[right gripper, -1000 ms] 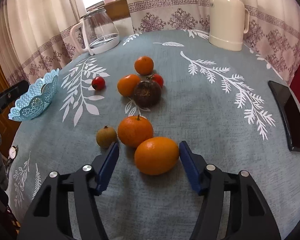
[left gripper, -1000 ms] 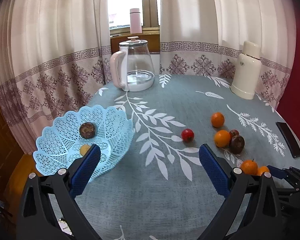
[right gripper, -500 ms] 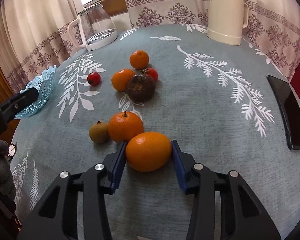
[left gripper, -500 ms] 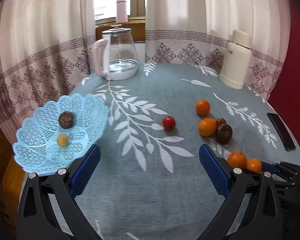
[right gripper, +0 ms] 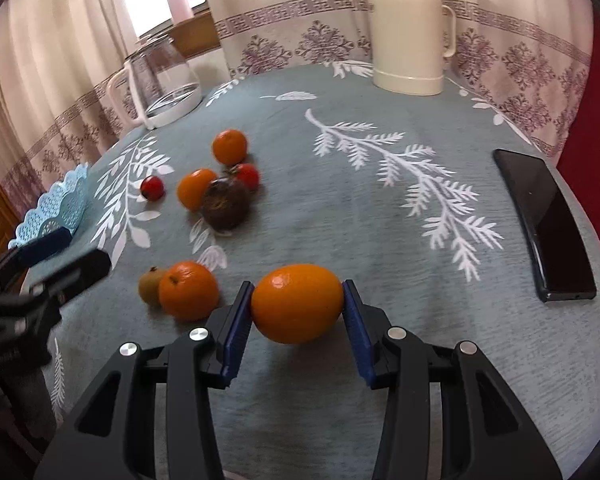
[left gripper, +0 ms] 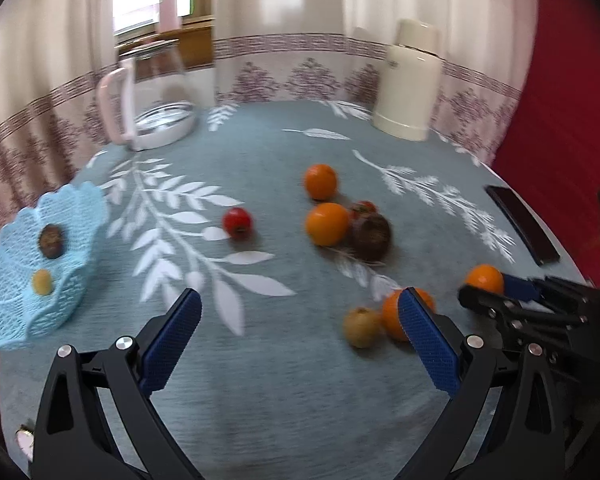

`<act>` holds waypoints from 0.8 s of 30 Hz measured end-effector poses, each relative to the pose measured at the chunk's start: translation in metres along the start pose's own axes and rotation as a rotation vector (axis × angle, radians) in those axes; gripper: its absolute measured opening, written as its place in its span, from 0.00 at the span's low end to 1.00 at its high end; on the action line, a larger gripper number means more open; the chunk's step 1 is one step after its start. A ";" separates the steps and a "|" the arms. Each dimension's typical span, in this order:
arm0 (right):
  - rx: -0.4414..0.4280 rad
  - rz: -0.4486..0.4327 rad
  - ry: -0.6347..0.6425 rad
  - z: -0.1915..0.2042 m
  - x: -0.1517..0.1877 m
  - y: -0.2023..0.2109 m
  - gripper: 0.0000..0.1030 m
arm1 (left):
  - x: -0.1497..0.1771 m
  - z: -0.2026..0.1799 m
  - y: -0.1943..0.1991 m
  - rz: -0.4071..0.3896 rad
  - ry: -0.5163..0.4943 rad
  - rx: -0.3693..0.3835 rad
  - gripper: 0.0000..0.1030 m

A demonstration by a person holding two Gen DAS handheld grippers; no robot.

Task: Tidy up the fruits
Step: 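Grasp the tangerine with the left gripper while the right holds the large orange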

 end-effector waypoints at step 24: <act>-0.053 -0.008 -0.085 -0.030 -0.003 -0.005 0.43 | 0.000 -0.066 -0.057 0.144 -0.228 0.091 0.58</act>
Point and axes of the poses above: each gripper's, at about its wrist camera, not at the fingertips, and y roughly against the way its jaws point, z to its left, x to its underside, the point moved 7 cm from there along -y, roughly the way its jaws point, and after that the axes turned 13 degrees about z, right-handed, at the moved point
